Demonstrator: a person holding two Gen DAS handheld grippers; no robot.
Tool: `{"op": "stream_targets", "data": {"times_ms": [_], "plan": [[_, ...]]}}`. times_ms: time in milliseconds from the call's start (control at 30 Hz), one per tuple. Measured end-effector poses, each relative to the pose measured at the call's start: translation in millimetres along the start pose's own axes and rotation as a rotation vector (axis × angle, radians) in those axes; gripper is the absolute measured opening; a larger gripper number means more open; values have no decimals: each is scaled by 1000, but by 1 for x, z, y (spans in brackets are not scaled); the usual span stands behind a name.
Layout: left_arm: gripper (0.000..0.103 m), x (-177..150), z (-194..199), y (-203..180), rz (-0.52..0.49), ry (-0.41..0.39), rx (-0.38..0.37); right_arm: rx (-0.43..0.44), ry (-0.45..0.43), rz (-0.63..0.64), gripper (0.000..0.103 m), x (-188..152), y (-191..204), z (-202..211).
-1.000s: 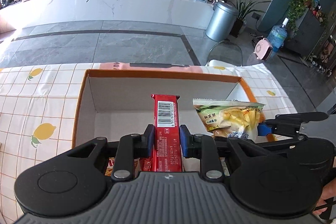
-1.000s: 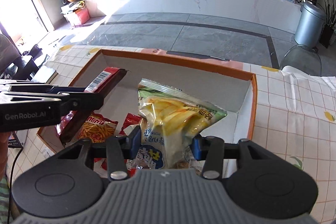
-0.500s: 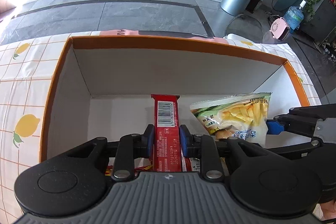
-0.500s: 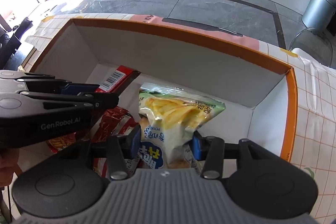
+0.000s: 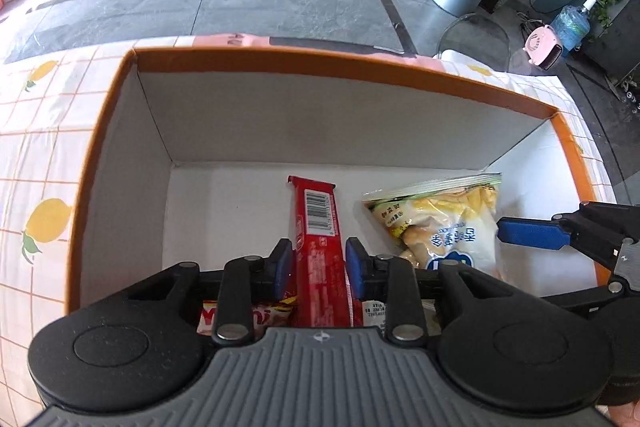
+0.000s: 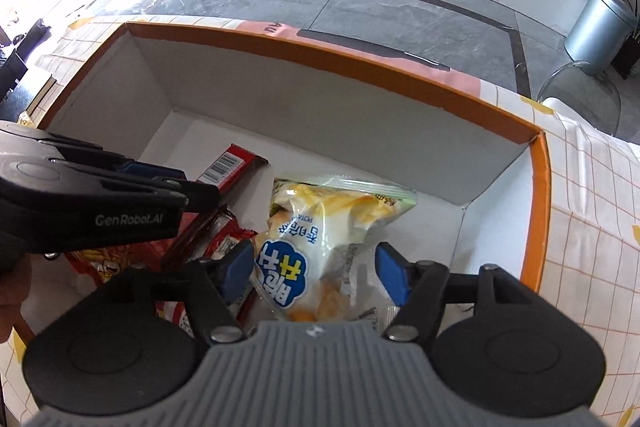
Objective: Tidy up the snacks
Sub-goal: 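Open both grippers to drop the candy bar and chip bag into the box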
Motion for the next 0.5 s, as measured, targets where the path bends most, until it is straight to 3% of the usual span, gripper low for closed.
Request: {"op": "stream_targets", "data": {"times_ms": [200, 300, 500], "plan": [[41, -1, 27, -8, -19, -45, 9, -21, -20, -19, 76, -7, 2, 21], [41, -7, 49, -13, -32, -85, 14, -11, -38, -39, 76, -12, 5, 38], [45, -27, 103, -25, -101, -211, 23, 17, -160, -64, 76, -30, 23, 88]]}}
Point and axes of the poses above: each gripper's, at about its wrist camera, not at the fingertips, and z roughly against the way its jaws point, y to its left, x to its top, the point moved 8 cm from there along -z, roughly the way its jaws point, and after that the axes turned 2 degrees about -y, right-handed, at the moved point
